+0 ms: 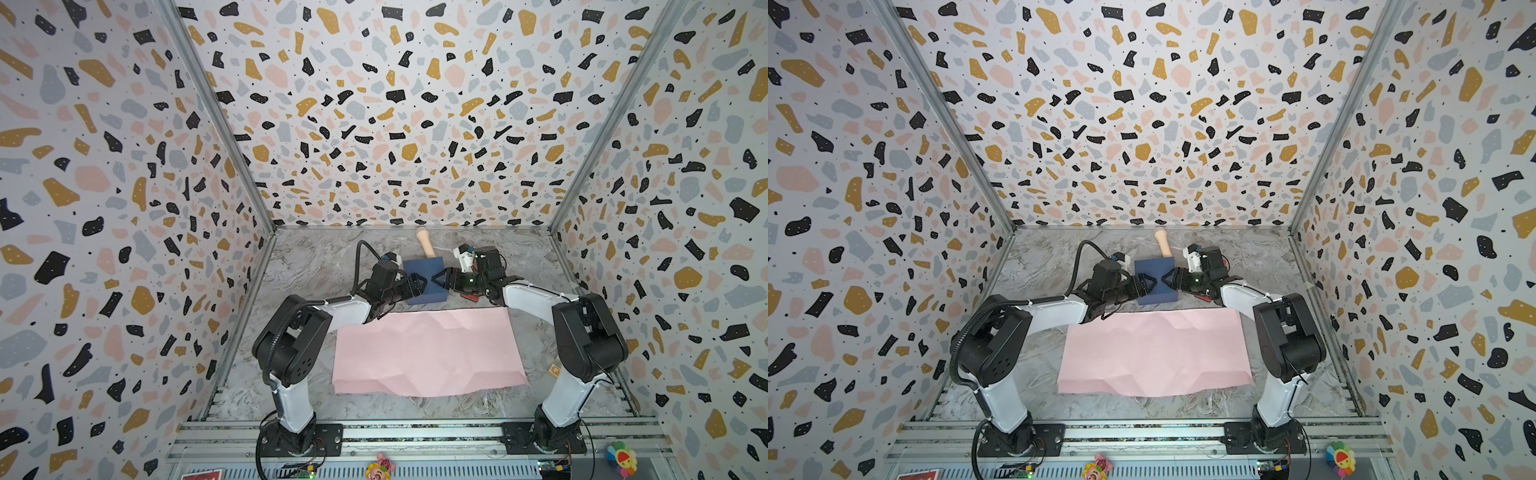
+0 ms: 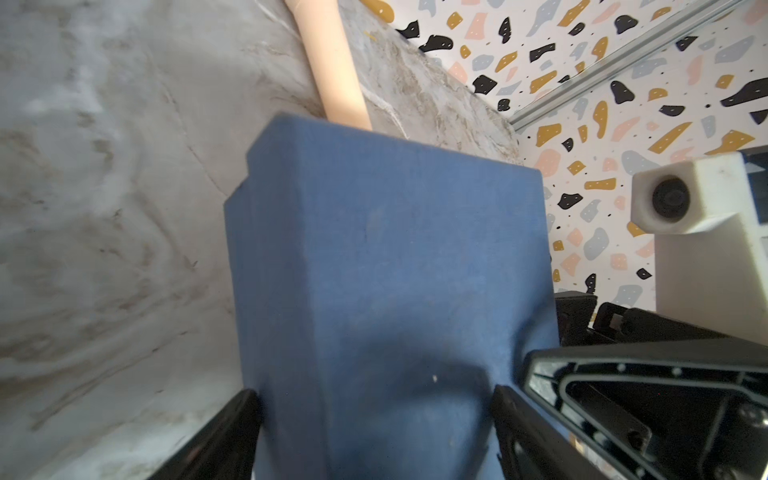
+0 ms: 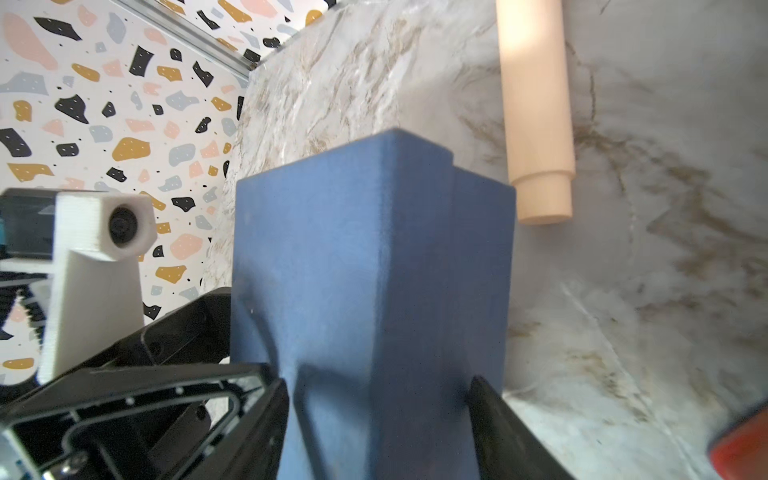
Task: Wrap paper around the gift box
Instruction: 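Grasp the blue box from both sides with the left and right grippers, then carry the blue box with both grippers and lower it onto the paper center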
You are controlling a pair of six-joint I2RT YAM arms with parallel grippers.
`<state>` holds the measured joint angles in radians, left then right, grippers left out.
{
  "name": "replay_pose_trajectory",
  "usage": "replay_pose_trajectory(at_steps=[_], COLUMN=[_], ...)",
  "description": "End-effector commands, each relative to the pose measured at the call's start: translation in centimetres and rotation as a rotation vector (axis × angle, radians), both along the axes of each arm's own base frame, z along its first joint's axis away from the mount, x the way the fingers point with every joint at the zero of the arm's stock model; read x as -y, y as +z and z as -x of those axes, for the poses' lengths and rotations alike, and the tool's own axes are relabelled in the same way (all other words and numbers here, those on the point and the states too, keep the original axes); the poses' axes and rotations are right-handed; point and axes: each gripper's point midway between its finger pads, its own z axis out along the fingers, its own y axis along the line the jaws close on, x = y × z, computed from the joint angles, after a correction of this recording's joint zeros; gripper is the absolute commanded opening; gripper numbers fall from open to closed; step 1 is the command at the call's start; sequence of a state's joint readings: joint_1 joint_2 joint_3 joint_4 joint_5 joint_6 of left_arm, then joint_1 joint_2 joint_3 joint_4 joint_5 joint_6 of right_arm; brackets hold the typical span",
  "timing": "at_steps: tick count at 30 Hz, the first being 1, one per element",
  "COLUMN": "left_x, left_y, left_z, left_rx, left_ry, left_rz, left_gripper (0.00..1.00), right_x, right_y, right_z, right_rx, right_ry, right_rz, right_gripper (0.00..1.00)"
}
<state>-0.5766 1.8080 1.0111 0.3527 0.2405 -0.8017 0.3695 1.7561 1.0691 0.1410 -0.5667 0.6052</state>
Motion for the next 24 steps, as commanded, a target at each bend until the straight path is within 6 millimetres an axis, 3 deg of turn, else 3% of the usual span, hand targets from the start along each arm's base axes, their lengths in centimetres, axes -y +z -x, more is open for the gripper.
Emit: replay_pose_trajectory(at_steps=[1, 4, 12, 18, 24], left_x=[4.7, 5.3, 6.3, 5.1, 3.1], left_y=[6.7, 7.8, 9.0, 7.6, 5.4], left_z=[2.4, 3.7, 10.2, 14.8, 17.0], left_rx=[0.106, 0.11, 0.069, -0.016, -0.086], left_ry=[-0.154, -0.178, -0.257, -0.284, -0.266], left_rz=[0.14, 0.148, 0.18, 0.172, 0.17], left_gripper=[0.85, 0.85, 0.84, 0.84, 0.84], right_x=[-2.6, -2.1, -0.5, -0.5, -1.3], right_y=[4.1, 4.6, 4.6, 3.4, 1.2], right_z=[3.3, 4.6, 10.9, 15.5, 18.7], right_rx=[0.044, 0.033, -0.028, -0.099, -0.168], right_ry=[0.14, 0.139, 0.121, 0.141, 0.153], right_rz=[-0.097, -0.101, -0.108, -0.105, -0.086], right_gripper=[0.68, 0.67, 0.65, 0.63, 0.63])
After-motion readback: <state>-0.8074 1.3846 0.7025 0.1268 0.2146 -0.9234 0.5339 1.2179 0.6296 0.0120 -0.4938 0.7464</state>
